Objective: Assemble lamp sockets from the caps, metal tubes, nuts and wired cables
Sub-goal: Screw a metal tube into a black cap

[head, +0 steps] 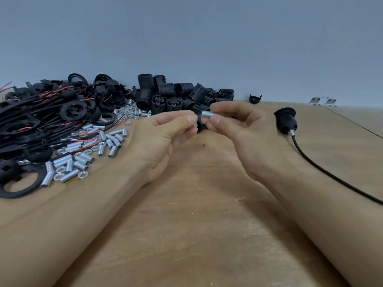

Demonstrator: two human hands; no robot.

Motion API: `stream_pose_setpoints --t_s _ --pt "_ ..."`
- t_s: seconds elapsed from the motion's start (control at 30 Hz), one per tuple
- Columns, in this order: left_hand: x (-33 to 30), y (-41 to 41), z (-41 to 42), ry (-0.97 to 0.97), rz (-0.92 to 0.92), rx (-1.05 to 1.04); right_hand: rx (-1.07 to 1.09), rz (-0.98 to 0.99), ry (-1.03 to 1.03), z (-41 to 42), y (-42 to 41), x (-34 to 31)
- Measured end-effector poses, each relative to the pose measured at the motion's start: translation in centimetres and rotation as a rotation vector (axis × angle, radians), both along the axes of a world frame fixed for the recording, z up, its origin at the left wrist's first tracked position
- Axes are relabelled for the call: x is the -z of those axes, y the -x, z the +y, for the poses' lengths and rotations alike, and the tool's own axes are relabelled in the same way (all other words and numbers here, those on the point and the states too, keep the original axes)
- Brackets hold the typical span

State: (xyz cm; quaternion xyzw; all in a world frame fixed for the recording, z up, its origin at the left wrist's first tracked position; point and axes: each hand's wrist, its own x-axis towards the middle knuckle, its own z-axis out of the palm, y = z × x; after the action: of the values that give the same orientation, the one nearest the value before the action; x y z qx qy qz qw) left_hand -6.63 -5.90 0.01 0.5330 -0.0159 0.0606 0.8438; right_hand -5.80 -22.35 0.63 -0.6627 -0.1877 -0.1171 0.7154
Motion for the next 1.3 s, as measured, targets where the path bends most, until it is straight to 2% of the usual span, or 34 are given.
stream_pose_setpoints --t_s 0.1,0.37,0.53,0.67,0.73,0.8,0.9,1.0,1.07,1.2,1.3 --pt "0.1 -0.3 0.3 0.085 0.031 0.033 0.011 -0.025 0.141 0.3 0.3 0.2" --pt "0.5 -1.0 0.9 -0.028 0.067 0.136 0.102 -0.154 0.28 0.3 0.0 0.8" --pt "0.7 -1.1 1.1 -0.021 0.089 0.169 0.158 -0.402 0.44 0.3 0.1 1.0" --pt "0.6 -1.1 1.2 -0.018 0.097 0.193 0.239 -0.697 0.593 0.2 0.0 0.8" --pt "0.5 -1.1 1.3 -0.021 0.092 0.202 0.244 -0.752 0.627 0.3 -0.1 0.9" --pt "0.4 -1.1 1.4 -0.001 0.084 0.208 0.225 -0.704 0.617 0.3 -0.2 0.9" --pt "0.4 -0.9 1.4 0.026 0.047 0.223 0.157 -0.436 0.496 0.3 0.0 0.8" --pt "0.4 -0.8 1.3 0.039 -0.002 0.232 0.063 -0.186 0.29 0.4 0.0 0.8" --pt "0.4 -1.0 1.4 0.093 -0.014 0.216 0.048 -0.131 0.221 0.4 -0.3 0.8" --pt "0.6 -0.6 1.2 -0.192 -0.053 0.167 0.062 -0.066 0.195 0.3 -0.7 0.9" --pt "0.4 -0.2 1.1 -0.207 -0.126 0.147 0.099 -0.064 0.197 0.0 -1.0 0.9"
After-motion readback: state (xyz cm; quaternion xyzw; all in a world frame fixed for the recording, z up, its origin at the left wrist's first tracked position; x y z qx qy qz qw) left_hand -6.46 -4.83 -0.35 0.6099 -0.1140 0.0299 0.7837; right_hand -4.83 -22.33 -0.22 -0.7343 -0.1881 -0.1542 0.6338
